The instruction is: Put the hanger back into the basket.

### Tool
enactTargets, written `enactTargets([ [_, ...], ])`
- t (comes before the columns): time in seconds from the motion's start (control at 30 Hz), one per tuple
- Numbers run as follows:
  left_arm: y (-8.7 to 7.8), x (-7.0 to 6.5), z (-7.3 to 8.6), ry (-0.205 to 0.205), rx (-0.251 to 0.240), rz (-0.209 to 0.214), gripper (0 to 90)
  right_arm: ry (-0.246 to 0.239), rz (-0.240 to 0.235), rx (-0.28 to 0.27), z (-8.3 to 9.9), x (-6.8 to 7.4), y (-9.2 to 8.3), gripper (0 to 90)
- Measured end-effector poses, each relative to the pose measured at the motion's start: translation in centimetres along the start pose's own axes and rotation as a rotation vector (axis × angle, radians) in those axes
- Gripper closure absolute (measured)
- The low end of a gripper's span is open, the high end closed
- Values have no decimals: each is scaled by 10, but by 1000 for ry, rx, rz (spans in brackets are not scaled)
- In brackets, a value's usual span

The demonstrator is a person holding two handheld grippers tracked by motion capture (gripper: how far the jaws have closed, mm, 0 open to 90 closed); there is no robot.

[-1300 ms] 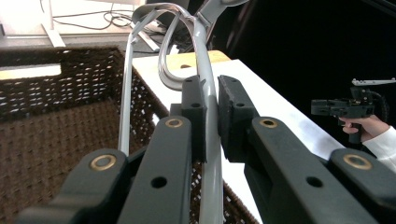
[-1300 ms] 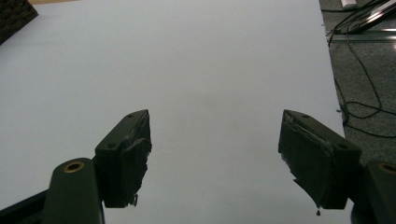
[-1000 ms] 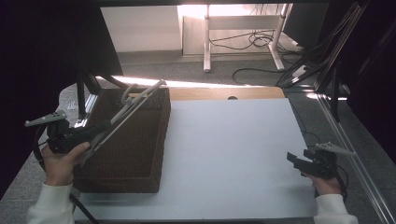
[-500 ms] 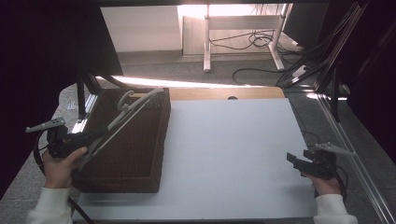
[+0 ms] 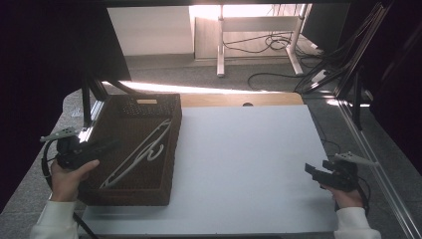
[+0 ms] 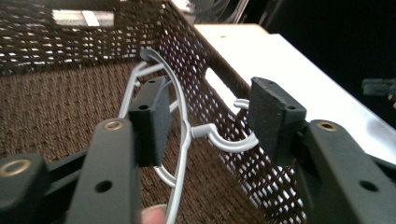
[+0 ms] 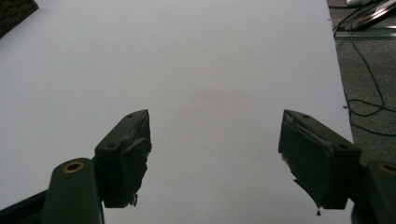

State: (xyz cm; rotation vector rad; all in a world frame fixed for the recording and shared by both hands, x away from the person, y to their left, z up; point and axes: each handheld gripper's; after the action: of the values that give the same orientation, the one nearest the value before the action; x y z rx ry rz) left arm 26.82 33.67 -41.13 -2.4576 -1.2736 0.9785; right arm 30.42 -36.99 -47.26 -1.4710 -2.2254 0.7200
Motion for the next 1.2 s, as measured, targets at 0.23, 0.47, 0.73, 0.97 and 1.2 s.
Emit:
enactTargets([
  [0.23, 6, -13, 1, 21, 17, 28, 398, -13, -15, 0, -1, 2, 0, 253],
  [0.47, 16, -24, 6, 49, 43, -32, 349, -39, -29, 4, -4, 4, 2, 251],
  [0.73, 25, -38, 14, 79, 45, -69, 329, -90, -78, 12, -7, 15, 7, 246],
  [0.97, 36, -60, 20, 112, 71, -43, 317, -141, -128, 20, -10, 28, 5, 241],
  [1.2, 45, -81, 27, 149, 80, -31, 299, -207, -176, 13, -14, 50, -1, 239],
])
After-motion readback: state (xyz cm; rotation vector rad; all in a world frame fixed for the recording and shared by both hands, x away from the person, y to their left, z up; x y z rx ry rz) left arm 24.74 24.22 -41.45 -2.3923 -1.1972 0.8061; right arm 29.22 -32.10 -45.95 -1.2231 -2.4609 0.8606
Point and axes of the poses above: each handheld gripper's, and its own axes: y roughly forward along the jaws, z roughly out of its underside, x roughly to its left, and after that the axes turned 8 degrees about -y, right-handed
